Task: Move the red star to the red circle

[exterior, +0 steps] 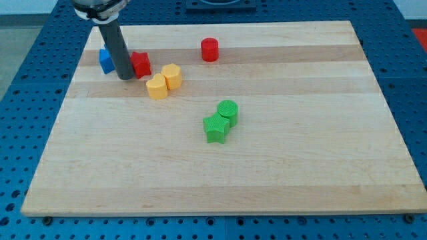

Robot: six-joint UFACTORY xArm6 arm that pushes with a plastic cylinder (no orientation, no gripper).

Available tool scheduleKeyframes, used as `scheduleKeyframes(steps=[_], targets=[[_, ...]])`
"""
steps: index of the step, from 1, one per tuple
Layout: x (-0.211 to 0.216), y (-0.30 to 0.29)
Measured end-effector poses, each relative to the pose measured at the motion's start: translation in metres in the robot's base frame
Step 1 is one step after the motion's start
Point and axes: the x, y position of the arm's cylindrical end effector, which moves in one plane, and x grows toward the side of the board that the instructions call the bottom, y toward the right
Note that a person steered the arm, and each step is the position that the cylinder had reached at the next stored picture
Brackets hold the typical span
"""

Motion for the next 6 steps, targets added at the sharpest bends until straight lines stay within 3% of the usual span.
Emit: scheduleKeyframes(steps=[3, 6], targets=[[-0.038, 0.037], [-0.041, 0.063]])
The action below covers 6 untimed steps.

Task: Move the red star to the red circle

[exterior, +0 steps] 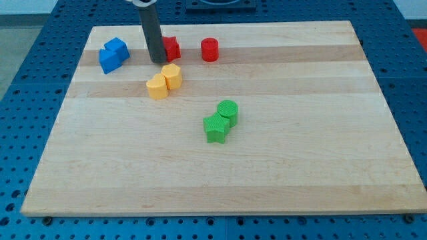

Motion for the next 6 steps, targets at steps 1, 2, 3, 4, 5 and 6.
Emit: scheduleKeyframes(steps=[1, 2, 3, 4, 5, 6], targets=[[-0.011, 0.002], [-0.032, 0.002], [-0.052, 0.002], [-0.073, 0.002], [-0.089, 0.002], [-0.09, 0.002]])
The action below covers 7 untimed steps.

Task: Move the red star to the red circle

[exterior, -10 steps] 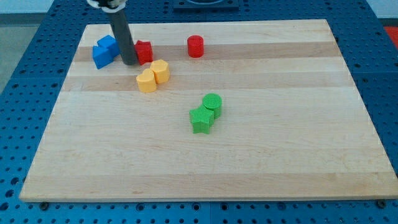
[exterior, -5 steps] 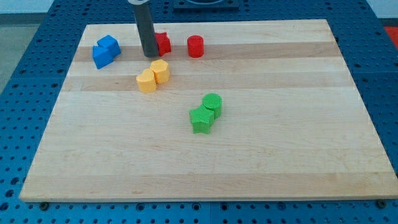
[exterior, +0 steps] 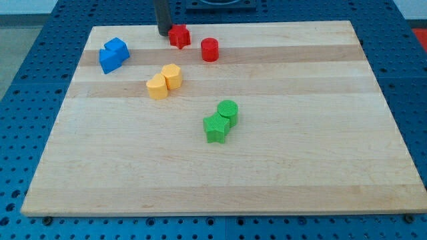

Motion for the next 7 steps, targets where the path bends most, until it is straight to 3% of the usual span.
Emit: scheduleKeyframes(steps=[7], targets=[[0.025, 0.039]])
